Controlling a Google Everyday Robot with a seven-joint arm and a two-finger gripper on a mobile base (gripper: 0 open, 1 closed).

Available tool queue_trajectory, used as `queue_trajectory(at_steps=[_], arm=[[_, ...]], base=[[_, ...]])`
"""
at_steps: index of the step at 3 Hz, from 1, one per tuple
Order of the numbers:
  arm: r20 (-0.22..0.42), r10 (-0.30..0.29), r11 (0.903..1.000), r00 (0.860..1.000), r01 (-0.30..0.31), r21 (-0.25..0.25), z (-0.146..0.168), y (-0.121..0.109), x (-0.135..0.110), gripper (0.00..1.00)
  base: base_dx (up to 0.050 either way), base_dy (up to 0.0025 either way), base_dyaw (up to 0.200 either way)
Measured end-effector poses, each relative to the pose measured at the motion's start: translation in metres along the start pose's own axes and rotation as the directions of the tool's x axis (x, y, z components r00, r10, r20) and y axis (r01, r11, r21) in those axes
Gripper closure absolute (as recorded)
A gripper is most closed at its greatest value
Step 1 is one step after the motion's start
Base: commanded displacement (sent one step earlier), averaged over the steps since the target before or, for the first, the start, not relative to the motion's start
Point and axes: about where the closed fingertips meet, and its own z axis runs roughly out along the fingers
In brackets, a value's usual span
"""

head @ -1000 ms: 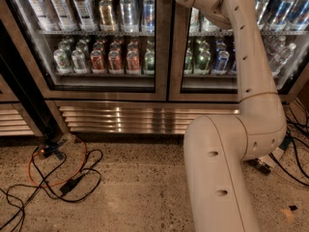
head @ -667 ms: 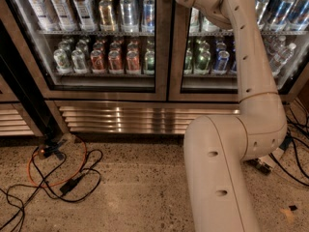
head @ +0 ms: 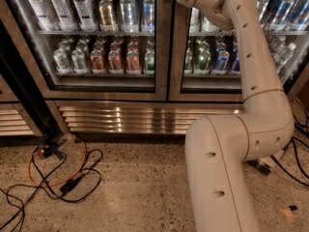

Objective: Open left fridge door

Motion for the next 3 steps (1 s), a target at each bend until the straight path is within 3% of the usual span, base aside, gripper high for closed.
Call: queue_trajectory(at_steps=[3], arm=[[0.001, 0.0, 1.0, 1.0, 0.0, 0.003, -0.0006, 0.0056, 0.0005, 1.0]], base=[[0.0, 0.0, 0.0]])
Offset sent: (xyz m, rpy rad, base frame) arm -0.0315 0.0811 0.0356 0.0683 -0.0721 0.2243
